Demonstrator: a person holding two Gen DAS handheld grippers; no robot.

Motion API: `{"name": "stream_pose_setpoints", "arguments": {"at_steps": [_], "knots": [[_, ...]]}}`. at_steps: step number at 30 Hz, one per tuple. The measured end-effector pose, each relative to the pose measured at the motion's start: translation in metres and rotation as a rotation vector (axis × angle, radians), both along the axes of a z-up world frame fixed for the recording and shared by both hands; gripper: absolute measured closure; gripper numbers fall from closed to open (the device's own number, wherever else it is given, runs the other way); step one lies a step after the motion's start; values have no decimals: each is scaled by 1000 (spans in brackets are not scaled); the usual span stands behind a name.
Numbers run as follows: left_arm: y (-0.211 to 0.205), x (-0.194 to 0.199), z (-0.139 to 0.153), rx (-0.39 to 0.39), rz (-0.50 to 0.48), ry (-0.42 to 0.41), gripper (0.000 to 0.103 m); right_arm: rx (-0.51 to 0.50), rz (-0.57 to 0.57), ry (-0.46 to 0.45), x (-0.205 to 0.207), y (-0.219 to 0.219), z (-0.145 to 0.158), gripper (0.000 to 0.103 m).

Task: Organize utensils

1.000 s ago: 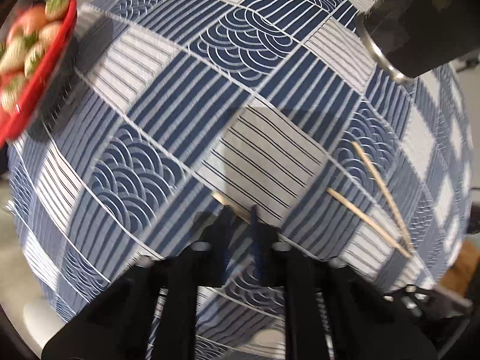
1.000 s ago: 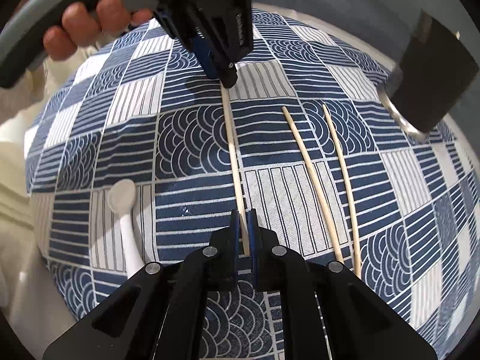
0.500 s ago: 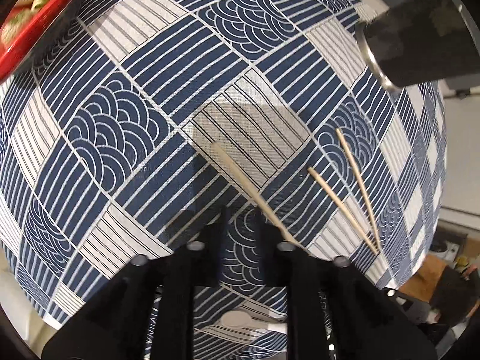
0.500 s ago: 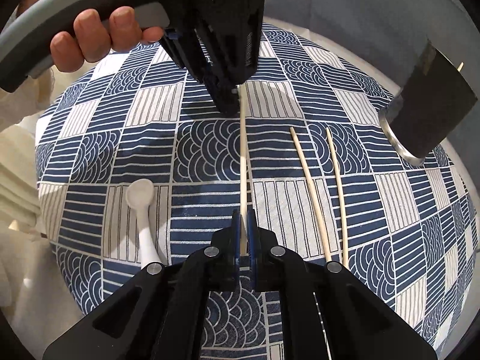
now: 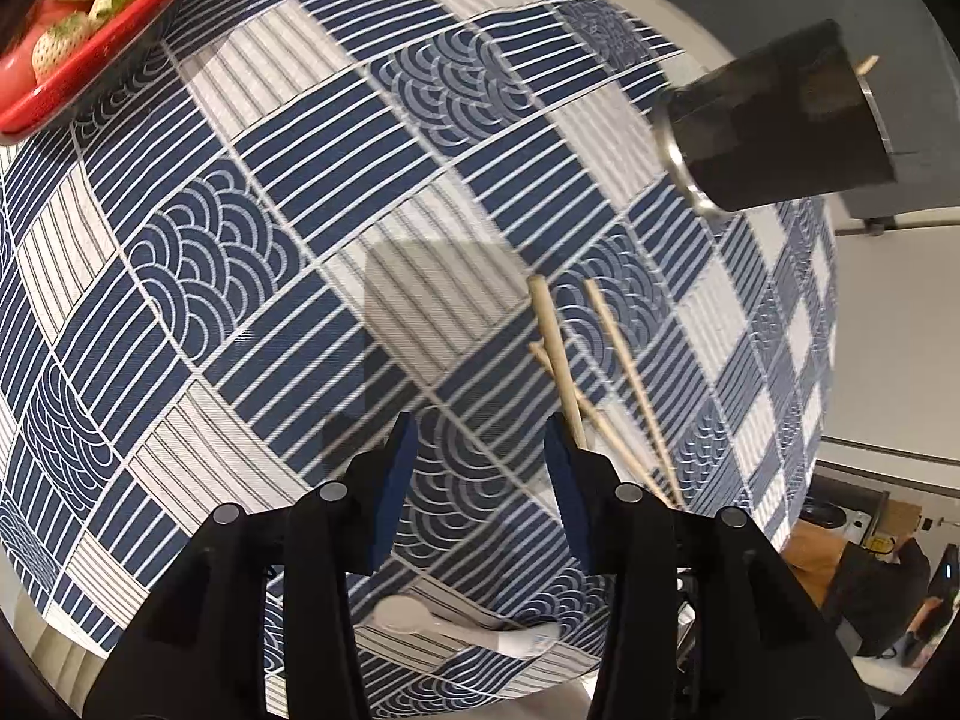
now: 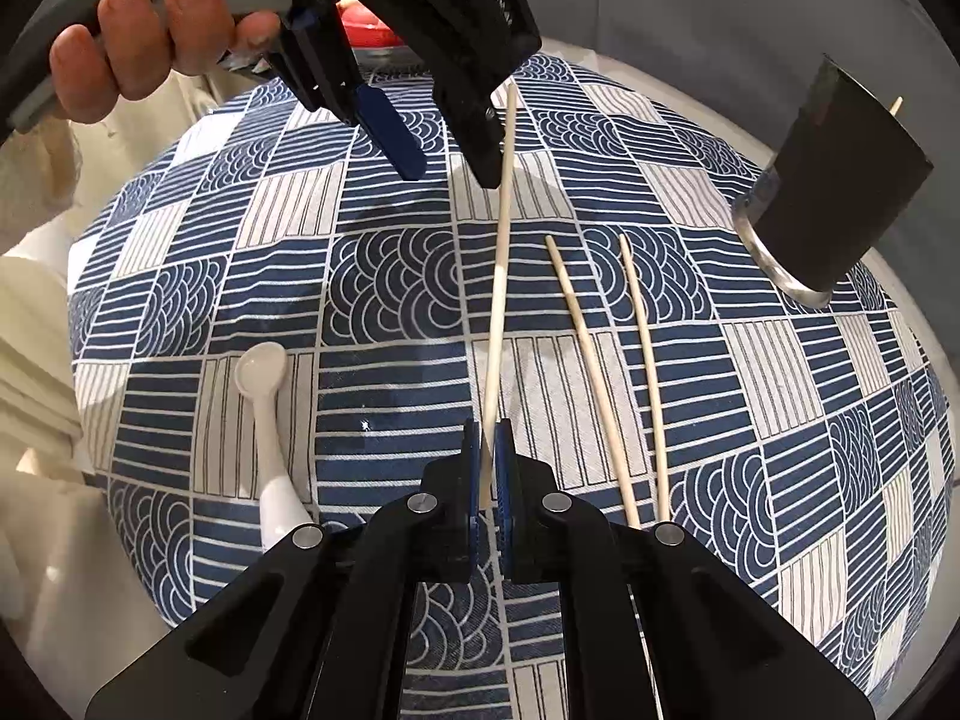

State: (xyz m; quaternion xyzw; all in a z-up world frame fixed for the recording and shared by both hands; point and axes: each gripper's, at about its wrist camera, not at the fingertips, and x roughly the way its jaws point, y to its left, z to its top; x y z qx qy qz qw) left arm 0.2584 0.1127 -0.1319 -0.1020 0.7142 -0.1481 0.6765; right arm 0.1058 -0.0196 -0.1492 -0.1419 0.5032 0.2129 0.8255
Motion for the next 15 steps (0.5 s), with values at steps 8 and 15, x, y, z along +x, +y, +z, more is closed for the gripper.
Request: {"name": "stream_pose_setpoints", "arguments": {"at_steps": [8,15], "knots": [[-4,-6,21,-49,36,-34,47,48,-27,-18,-3,-21,10,98],[-12,-16,50,-97,64,-92,43,89,-34,-42,-4,-36,20,99]]}}
